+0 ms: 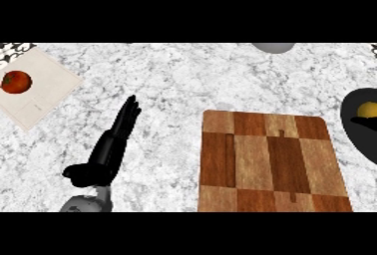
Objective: Pick the lemon from the cutting board and place it in the pan
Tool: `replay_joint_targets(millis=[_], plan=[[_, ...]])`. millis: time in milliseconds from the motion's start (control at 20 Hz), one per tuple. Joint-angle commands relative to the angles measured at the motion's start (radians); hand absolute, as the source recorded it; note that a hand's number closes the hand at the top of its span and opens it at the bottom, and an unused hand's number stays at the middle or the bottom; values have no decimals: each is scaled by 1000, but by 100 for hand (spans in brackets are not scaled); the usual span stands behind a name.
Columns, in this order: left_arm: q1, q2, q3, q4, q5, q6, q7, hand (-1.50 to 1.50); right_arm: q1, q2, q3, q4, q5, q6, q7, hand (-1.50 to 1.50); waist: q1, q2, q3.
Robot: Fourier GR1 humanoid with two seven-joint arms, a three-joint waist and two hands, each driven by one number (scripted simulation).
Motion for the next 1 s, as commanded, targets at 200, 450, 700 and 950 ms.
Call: replay_joint_targets(millis=[200, 450, 700, 950], plan=[[16, 5, 22, 30, 11, -9, -43, 0, -17, -95, -148, 78, -149, 174, -66, -150, -17, -2, -1], [16, 27, 38, -1, 26, -22, 2, 0, 49, -186, -193, 118, -206, 410, -98, -150, -29, -8, -1], [23, -1, 23, 13, 0, 10, -17, 0, 153, -222, -181, 121, -209, 649, -194, -150, -39, -9, 0], [26, -1, 22, -9, 2, 9, -7, 0, 229, -229, -168, 72, -215, 723, -273, -150, -49, -15, -1]])
